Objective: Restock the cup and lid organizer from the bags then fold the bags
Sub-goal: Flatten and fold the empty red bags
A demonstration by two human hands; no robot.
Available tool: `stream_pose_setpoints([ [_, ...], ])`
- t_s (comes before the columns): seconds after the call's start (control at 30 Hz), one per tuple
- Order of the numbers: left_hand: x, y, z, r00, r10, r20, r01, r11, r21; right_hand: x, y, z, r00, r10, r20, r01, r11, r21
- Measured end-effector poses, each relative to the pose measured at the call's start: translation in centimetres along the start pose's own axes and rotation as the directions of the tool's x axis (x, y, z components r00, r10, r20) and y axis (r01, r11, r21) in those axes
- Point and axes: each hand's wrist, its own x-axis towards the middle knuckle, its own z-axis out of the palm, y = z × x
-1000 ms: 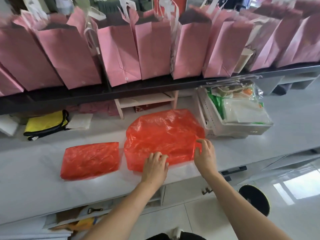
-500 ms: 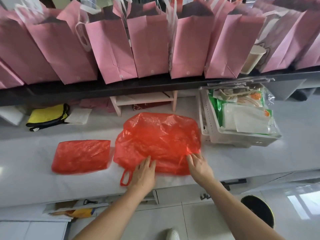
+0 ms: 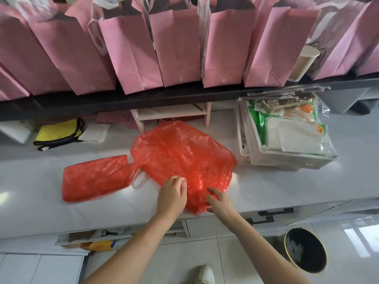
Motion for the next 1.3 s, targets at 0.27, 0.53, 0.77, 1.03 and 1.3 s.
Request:
stream_pose_setpoints([
  [0.27, -1.3, -0.4, -0.4, 0.996, 0.060, 0.070, -0.064, 0.996, 0.066, 0.8, -1.6, -0.6, 0.917, -0.328, -0.226, 0.301, 0.942, -0.146],
  [0.53, -2.4, -1.4, -2.0, 0.982, 0.132, 0.131, -0.133, 0.991, -0.002, 4.3, -2.7, -4.4, 0.715, -0.541, -0.444, 0.224, 0.778, -0.588],
  [0.77, -2.2, -3.5, -3.2, 0.999, 0.028, 0.045, -0.029, 0.999, 0.024, 5.5, -0.4, -4.7, 0.919, -0.160, -0.361, 0.070, 0.966, -0.248],
  [1.03, -1.4, -6.2, -5.1, 0.988, -0.134, -0.081, 0.130, 0.990, -0.053, 4.6, 1.1, -4.8, 0.883, -0.171, -0.437, 0.142, 0.985, -0.099],
  [1.3, -0.9, -7.8, -8.0, 0.929, -0.238, -0.282, 0.238, 0.971, -0.035, 3.2, 0.9, -5.6, 0.887, -0.183, -0.423, 0.168, 0.983, -0.074],
])
